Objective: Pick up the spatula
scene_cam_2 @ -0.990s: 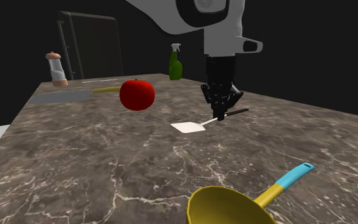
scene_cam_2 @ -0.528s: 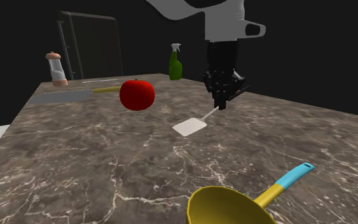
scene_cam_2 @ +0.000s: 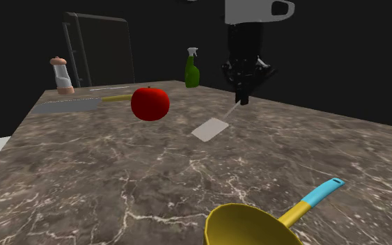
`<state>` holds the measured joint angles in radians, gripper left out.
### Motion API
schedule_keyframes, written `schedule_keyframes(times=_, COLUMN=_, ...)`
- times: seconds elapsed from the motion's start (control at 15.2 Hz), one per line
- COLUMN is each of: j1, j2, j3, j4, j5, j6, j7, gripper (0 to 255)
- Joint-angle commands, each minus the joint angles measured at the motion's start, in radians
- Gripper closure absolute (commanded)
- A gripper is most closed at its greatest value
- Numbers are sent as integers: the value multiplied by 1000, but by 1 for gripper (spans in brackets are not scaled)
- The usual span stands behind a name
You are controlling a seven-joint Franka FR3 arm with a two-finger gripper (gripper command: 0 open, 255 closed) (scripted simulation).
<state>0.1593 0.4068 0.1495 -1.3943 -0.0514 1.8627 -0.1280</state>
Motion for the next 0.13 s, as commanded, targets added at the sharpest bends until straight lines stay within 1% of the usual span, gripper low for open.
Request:
schedule_keyframes(times=0.0, j1=0, j2=0, j3=0, j4=17, j5=0, j6=-17, j7=-1, gripper=255)
schedule_keyframes(times=0.07, j1=0, j2=0, j3=0, j4=17, j5=0, j6=-17, j7=-1, gripper=255)
